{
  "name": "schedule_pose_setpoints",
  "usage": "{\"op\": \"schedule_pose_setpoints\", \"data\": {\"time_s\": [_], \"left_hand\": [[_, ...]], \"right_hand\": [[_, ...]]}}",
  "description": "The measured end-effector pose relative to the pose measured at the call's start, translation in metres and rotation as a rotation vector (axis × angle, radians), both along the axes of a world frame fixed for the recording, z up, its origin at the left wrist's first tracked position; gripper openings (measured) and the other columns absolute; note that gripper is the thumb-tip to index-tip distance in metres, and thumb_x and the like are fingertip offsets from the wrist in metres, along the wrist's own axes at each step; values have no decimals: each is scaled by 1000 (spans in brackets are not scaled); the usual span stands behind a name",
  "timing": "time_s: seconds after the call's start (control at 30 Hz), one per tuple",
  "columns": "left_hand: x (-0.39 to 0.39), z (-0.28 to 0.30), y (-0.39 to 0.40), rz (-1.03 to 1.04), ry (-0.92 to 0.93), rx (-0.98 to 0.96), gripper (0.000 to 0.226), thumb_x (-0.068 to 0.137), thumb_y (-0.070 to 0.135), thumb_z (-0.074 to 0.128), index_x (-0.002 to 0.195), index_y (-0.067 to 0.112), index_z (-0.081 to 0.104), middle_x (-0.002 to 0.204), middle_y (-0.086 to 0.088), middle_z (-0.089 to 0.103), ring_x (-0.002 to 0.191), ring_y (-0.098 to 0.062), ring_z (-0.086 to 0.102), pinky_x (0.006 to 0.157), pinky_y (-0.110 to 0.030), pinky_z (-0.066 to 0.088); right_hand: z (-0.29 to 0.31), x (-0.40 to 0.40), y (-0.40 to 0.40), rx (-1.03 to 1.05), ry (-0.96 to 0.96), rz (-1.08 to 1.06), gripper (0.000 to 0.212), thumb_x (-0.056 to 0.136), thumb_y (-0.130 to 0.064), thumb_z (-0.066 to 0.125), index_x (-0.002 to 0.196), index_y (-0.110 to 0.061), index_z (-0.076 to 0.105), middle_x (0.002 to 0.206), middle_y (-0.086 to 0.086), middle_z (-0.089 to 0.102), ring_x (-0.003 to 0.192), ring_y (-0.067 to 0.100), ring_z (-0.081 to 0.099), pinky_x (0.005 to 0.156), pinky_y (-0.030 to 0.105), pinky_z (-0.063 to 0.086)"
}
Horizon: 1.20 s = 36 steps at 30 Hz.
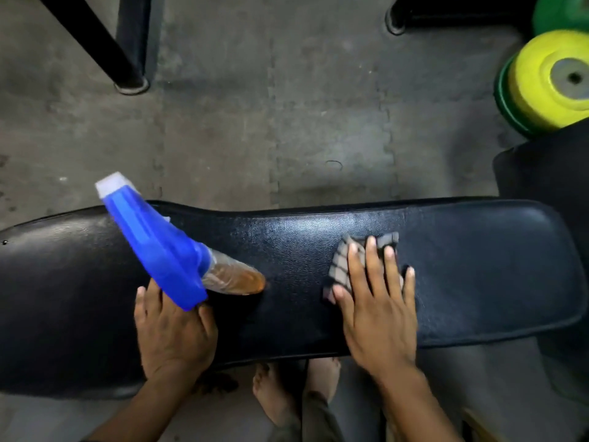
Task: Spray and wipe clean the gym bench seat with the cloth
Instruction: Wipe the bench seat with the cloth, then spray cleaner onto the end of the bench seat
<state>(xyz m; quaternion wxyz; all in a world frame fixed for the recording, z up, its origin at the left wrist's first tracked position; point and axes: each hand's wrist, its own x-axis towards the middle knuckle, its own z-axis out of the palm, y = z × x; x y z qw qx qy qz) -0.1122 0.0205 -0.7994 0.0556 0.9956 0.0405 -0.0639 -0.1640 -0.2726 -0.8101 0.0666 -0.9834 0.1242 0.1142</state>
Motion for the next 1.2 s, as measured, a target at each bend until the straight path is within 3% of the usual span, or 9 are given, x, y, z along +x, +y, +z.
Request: {"op": "schedule_pose_setpoints", "data": {"time_s": [0.17, 0.4, 0.67, 0.8, 0.9, 0.97, 1.07, 1.13, 1.2], "left_hand": [[3, 3, -2, 16, 50, 4, 54, 89, 34, 41, 115, -6, 66, 128, -38, 63, 128, -57, 52, 122, -68, 30], [2, -2, 1, 15, 22, 11, 41, 87, 30, 45, 109, 1, 63, 117, -34, 67, 118, -50, 53, 109, -64, 37], [2, -4, 4, 30, 60, -21, 52, 91, 36, 42, 119, 0, 66, 126, -30, 67, 127, -57, 57, 106, -74, 42], [-1, -12, 11, -49, -11, -39, 59, 94, 34, 48, 144, 5, 59, 155, -21, 56, 151, -44, 42, 127, -63, 27], [1, -13, 15, -70, -22, -94, 64, 96, 37, 46, 155, 13, 50, 174, -7, 37, 163, -32, 29, 130, -57, 20], [3, -10, 15, -67, -25, -131, 65, 97, 38, 45, 158, 15, 48, 177, -3, 32, 164, -30, 28, 130, -57, 23], [2, -6, 22, -84, -8, -194, 66, 98, 41, 47, 160, 19, 46, 178, 0, 28, 165, -26, 25, 131, -55, 23], [2, -3, 30, -100, 56, -260, 69, 99, 41, 55, 164, 23, 41, 181, 5, 18, 168, -20, 14, 134, -50, 15], [4, 4, 43, -147, 138, -343, 73, 100, 38, 62, 166, 27, 35, 182, 10, 8, 169, -12, 1, 135, -43, 4]], "right_hand": [[-2, 51, 32, 59, -1, 17, 73, 111, -59, 26, 175, -29, 10, 184, 5, 1, 170, 36, 4, 134, 65, 8], [-2, -39, 63, 126, -37, 166, 81, 103, -56, 46, 174, -28, 18, 184, 4, 6, 170, 31, 12, 130, 59, 20], [-1, -6, 63, 86, -49, 94, 74, 109, -54, 31, 175, -29, 9, 184, 4, 1, 170, 32, 4, 134, 59, 11], [-1, 22, 71, 79, -46, 65, 71, 110, -54, 25, 175, -28, 13, 184, 6, 7, 170, 33, 10, 134, 62, 15], [7, 19, 78, 103, 1, 63, 72, 108, -55, 28, 174, -29, 19, 183, 5, 12, 169, 34, 11, 133, 65, 18], [16, 16, 78, 219, 39, 41, 74, 103, -58, 33, 173, -32, 24, 183, 1, 14, 170, 33, 5, 134, 65, 13], [47, 18, 80, 646, -64, -126, 89, 87, -44, 68, 167, -42, 31, 176, -3, 36, 166, 31, 25, 132, 65, 22], [77, 24, 90, 963, -201, -194, 101, 78, -35, 82, 165, -44, 33, 171, -9, 44, 161, 22, 39, 131, 51, 35], [108, 37, 109, 1091, -361, -171, 95, 78, -41, 91, 161, -27, 46, 160, -12, 57, 151, 14, 53, 123, 31, 45]]}}
